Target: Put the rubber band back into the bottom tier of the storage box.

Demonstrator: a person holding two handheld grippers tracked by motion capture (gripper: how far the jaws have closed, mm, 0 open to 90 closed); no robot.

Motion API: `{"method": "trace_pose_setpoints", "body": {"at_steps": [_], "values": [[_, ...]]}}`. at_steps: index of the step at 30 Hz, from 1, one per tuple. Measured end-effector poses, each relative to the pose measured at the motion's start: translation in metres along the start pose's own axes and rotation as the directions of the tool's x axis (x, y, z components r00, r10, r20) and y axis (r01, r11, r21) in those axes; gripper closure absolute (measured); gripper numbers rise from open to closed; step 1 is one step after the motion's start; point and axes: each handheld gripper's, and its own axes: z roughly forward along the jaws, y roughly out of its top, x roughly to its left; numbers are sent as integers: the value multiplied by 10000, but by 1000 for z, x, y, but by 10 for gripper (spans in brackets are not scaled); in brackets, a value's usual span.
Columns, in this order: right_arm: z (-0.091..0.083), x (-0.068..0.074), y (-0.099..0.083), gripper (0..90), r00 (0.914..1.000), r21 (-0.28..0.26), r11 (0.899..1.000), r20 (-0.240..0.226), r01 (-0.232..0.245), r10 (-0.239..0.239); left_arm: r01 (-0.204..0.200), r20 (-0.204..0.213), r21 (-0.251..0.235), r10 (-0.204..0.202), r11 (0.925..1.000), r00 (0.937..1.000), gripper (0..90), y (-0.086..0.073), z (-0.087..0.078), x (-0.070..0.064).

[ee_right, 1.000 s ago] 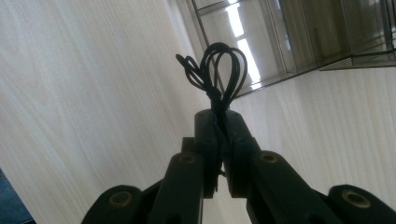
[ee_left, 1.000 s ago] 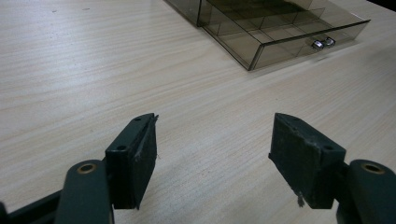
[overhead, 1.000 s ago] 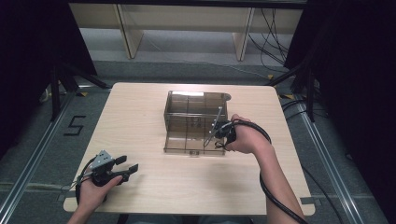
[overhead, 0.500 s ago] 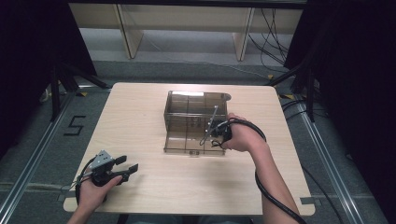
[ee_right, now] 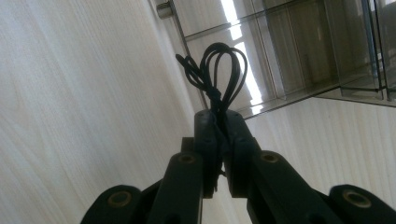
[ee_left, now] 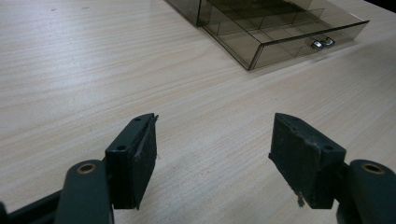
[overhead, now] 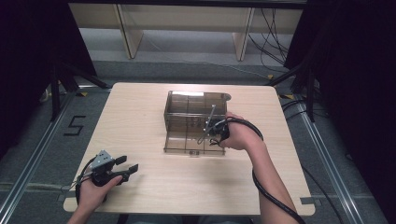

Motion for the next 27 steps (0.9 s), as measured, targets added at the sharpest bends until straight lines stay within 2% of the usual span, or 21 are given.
{"method": "trace_pose_setpoints", "body": {"at_steps": [4,7,8,10,12,16,20,21,27], "values": [[0,-1,2,860,10000,-46,10000,-35,24,-24,-5,-4,-3,5,10000,10000,312,0,0,0],[-1,-1,4,861,9999,-64,10000,112,-37,37,0,-8,-17,0,10000,10000,312,0,0,0],[0,-3,4,861,9999,-115,9999,-26,123,-124,17,0,-2,-17,10000,10000,312,0,0,0],[0,-2,5,861,10000,-64,10000,28,-58,58,12,-60,16,-12,10000,10000,312,0,0,0],[2,-4,6,861,10000,-102,9999,-1,97,-97,15,-61,17,-15,10000,10000,312,0,0,0],[3,-5,9,861,10000,-164,9998,17,86,-86,29,-64,18,-29,10000,10000,312,0,0,0],[4,-4,10,861,9999,-127,9999,129,-89,91,13,-64,21,-13,10000,10000,312,0,0,0],[5,-6,10,861,10000,-157,9999,23,54,-53,12,-64,24,-12,10000,10000,312,0,0,0],[7,-6,11,861,10000,-162,9999,-7,50,-50,9,-64,44,-9,10000,10000,312,0,0,0]]}}
